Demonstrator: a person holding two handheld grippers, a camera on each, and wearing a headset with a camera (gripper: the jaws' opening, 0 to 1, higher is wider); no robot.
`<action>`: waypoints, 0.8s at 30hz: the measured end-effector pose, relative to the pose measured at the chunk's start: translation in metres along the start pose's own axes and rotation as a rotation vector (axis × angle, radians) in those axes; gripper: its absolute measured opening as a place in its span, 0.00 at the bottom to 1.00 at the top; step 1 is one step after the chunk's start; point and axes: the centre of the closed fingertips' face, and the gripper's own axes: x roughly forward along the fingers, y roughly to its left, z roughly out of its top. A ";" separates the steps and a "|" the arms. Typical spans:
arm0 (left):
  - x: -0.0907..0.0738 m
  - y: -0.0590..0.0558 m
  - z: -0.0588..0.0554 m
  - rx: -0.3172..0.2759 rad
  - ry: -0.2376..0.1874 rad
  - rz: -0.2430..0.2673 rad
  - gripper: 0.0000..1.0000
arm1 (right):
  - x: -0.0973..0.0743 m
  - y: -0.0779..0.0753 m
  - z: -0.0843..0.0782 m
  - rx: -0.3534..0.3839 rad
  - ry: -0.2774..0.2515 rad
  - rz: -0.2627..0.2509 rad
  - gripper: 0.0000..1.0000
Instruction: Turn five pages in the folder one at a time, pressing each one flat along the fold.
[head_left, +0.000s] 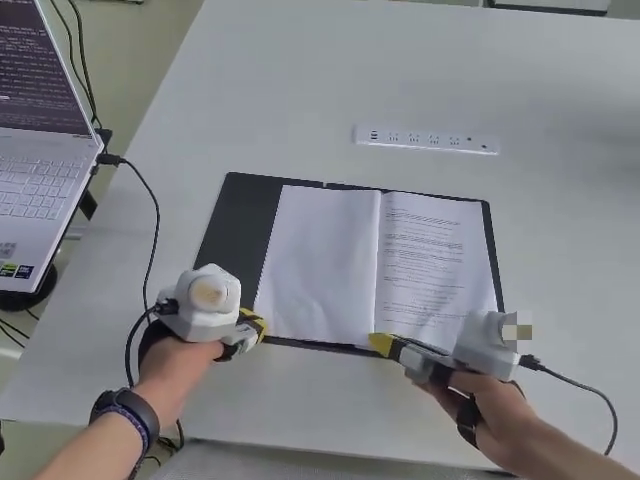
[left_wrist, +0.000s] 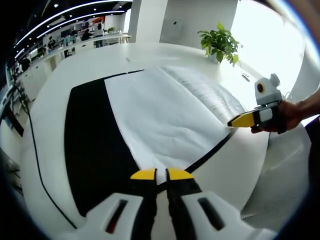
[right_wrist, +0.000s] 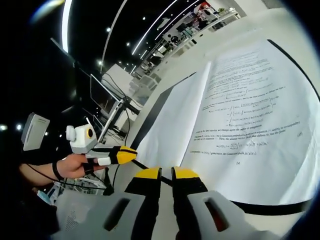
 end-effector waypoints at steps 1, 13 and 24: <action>-0.003 0.000 0.001 -0.003 -0.003 0.004 0.06 | -0.004 0.002 0.003 -0.007 -0.004 0.005 0.09; -0.023 -0.007 0.019 0.008 -0.060 0.009 0.14 | -0.040 -0.009 0.028 -0.137 -0.039 -0.052 0.21; -0.038 -0.021 0.046 0.039 -0.121 -0.009 0.22 | -0.077 -0.025 0.055 -0.204 -0.084 -0.136 0.31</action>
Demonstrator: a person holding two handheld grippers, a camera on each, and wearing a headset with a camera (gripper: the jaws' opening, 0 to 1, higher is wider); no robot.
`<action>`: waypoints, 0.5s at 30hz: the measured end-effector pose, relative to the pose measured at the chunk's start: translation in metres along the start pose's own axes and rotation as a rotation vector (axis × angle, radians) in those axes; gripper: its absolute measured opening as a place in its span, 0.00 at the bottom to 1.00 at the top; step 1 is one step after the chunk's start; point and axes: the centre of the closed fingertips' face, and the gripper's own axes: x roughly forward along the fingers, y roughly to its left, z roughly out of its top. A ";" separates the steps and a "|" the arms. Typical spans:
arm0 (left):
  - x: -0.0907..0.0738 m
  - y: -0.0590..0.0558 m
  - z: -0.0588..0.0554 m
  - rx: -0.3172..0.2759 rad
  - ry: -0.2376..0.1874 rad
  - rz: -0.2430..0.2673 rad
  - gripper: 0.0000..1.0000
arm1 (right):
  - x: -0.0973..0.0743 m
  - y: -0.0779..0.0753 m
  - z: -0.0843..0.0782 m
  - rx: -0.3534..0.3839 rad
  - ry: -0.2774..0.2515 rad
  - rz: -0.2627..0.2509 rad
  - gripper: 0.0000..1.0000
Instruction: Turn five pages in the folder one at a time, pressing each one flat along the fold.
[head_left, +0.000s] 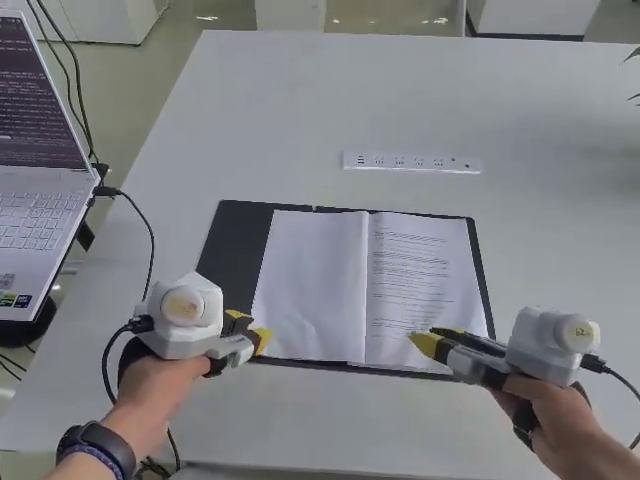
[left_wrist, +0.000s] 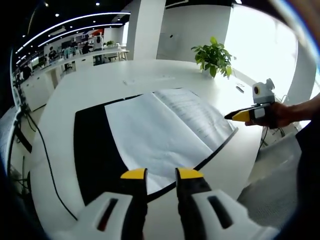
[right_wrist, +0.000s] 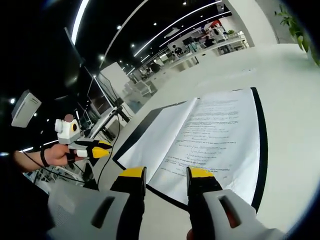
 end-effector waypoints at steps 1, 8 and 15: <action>-0.002 -0.001 0.004 0.006 -0.009 -0.001 0.23 | -0.005 -0.002 0.003 -0.012 -0.003 -0.006 0.31; -0.022 -0.001 0.015 0.026 -0.048 0.003 0.29 | -0.035 -0.016 0.009 -0.112 0.017 -0.060 0.39; -0.037 -0.003 0.017 0.025 -0.073 0.023 0.35 | -0.068 -0.025 0.012 -0.148 0.001 -0.108 0.47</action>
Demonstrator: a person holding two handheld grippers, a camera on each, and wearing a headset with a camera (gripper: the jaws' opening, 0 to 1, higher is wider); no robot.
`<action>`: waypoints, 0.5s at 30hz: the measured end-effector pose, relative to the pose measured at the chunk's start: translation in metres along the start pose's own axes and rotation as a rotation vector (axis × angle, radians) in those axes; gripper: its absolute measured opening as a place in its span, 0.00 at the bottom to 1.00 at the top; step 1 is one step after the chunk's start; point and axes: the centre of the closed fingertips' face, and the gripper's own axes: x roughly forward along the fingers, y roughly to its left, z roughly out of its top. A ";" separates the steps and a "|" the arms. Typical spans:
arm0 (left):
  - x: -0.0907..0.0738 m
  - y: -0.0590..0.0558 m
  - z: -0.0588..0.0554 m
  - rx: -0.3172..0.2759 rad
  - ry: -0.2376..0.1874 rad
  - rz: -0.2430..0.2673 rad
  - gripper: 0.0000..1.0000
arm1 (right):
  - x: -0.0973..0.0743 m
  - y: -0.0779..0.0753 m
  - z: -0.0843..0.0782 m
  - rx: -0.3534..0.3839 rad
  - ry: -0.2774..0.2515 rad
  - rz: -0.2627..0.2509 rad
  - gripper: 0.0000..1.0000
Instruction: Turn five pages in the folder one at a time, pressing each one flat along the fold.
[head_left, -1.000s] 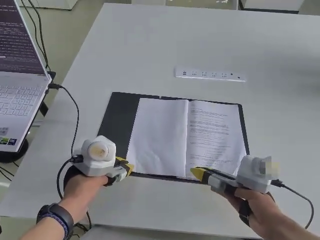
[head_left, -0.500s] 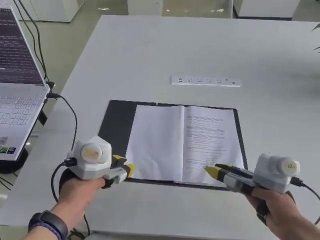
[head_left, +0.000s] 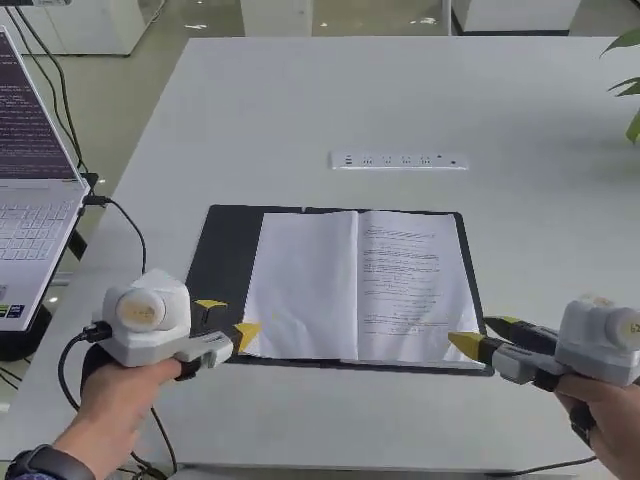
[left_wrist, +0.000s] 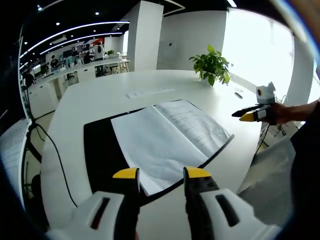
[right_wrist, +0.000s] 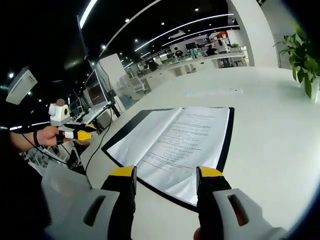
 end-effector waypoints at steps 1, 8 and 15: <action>-0.002 -0.001 0.000 0.004 -0.003 0.003 0.36 | -0.006 0.000 0.001 0.006 -0.010 -0.004 0.48; -0.012 -0.004 0.000 -0.014 -0.038 0.006 0.49 | -0.025 0.000 0.000 -0.009 -0.029 -0.026 0.57; -0.020 -0.009 0.003 0.008 -0.062 0.019 0.64 | -0.031 0.004 -0.006 -0.022 -0.023 -0.042 0.62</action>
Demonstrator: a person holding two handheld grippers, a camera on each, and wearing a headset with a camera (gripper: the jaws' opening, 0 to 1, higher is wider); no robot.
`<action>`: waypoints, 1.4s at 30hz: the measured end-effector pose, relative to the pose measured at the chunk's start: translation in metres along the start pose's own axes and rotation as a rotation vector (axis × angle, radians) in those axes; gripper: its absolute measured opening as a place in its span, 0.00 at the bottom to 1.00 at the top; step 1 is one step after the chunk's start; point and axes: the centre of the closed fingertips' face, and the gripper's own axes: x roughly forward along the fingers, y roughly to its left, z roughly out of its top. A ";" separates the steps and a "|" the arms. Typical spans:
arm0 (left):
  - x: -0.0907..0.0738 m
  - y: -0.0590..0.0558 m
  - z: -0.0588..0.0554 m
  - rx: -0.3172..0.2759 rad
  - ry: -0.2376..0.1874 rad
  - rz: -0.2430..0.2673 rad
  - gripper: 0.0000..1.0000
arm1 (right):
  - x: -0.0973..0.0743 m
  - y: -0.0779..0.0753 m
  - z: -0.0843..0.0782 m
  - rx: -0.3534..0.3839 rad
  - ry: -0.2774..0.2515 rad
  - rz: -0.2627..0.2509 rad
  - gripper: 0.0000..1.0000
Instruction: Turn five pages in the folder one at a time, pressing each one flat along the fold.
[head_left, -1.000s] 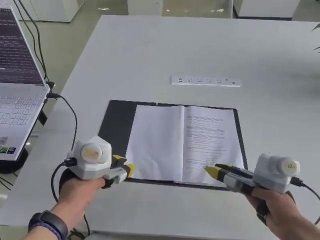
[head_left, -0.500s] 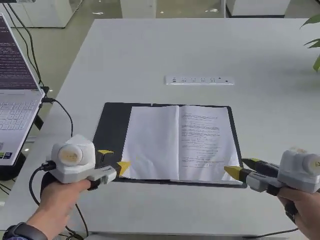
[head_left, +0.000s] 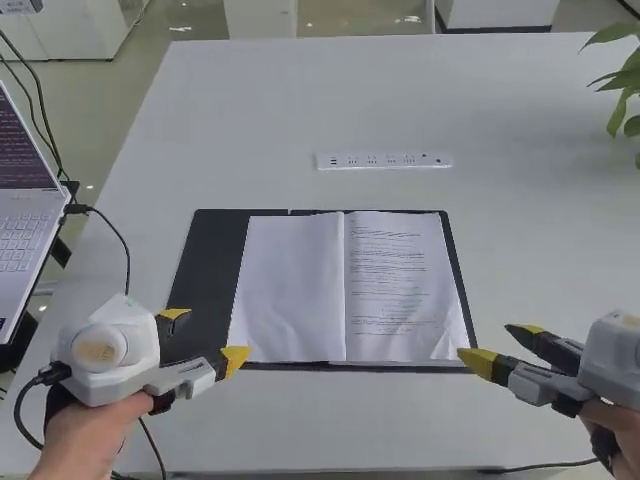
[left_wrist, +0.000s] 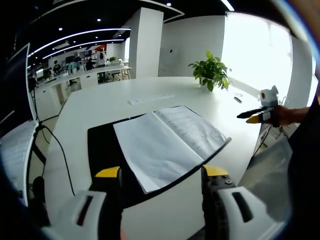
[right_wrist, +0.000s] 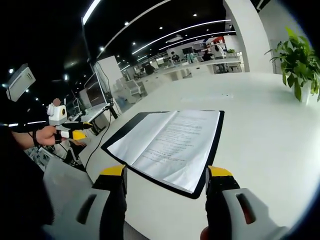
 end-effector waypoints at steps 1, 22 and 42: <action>-0.001 0.000 0.000 -0.004 -0.004 0.002 0.66 | 0.000 0.000 -0.002 -0.007 0.009 -0.003 0.63; -0.007 -0.003 -0.011 -0.014 0.013 0.003 0.82 | -0.006 0.011 -0.010 -0.003 0.019 0.003 0.71; 0.042 -0.039 0.027 0.040 -0.006 -0.103 0.81 | -0.010 0.010 -0.012 0.067 -0.017 -0.018 0.71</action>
